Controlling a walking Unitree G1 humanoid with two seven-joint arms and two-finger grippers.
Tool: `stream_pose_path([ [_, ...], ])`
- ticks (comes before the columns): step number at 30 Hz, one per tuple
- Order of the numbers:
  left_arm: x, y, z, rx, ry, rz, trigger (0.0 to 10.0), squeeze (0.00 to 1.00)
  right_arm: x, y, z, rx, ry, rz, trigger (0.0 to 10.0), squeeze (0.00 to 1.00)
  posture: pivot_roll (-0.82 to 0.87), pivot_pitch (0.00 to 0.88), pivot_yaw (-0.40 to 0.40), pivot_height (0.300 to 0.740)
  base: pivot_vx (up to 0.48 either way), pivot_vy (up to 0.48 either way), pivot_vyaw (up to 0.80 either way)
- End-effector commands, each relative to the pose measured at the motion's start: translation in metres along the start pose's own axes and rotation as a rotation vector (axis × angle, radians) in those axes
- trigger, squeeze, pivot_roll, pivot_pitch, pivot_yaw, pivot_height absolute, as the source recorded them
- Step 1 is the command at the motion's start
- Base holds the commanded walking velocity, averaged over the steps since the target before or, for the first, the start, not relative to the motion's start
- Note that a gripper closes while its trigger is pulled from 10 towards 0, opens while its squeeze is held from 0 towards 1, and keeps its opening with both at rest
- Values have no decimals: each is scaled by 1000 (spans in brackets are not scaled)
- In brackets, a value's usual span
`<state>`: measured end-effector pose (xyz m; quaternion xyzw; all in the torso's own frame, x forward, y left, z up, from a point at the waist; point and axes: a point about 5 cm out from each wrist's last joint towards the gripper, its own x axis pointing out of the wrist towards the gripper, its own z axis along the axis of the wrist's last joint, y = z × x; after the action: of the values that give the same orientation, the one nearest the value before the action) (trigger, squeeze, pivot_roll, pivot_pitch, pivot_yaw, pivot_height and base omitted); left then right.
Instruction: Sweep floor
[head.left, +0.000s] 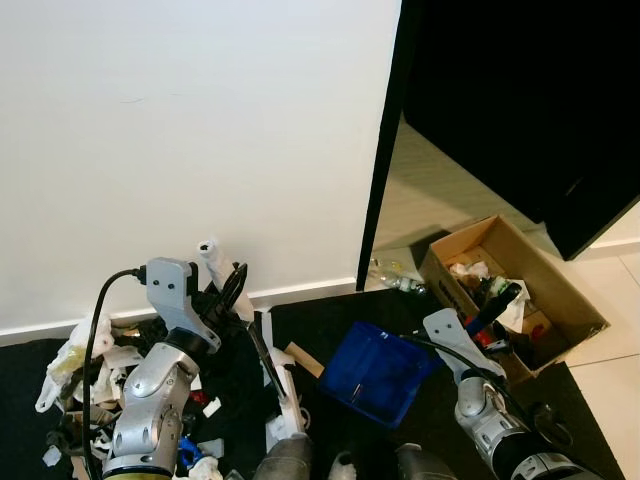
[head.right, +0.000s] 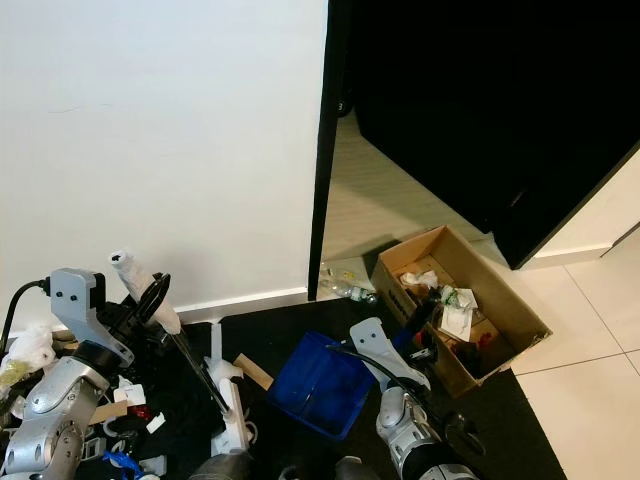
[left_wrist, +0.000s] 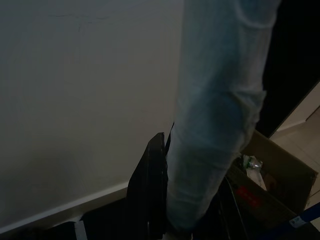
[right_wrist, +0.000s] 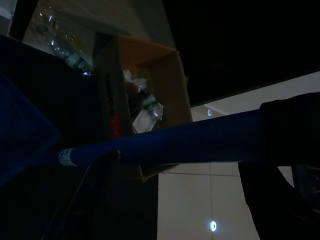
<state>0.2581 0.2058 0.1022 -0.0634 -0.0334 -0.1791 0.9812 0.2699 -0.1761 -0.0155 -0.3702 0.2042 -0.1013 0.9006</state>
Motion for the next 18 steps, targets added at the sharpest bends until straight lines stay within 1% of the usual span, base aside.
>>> stream_pose_path([
  [1,-1,-1,1,-5,-14,-6,10000,4,-3,3,-7,-8,35,11,10000,0,220,139,7,740,0,0,0],
  [18,-1,-4,-1,-13,-19,-3,10000,8,-2,0,-11,-9,39,11,10000,0,211,128,-12,740,0,0,0],
])
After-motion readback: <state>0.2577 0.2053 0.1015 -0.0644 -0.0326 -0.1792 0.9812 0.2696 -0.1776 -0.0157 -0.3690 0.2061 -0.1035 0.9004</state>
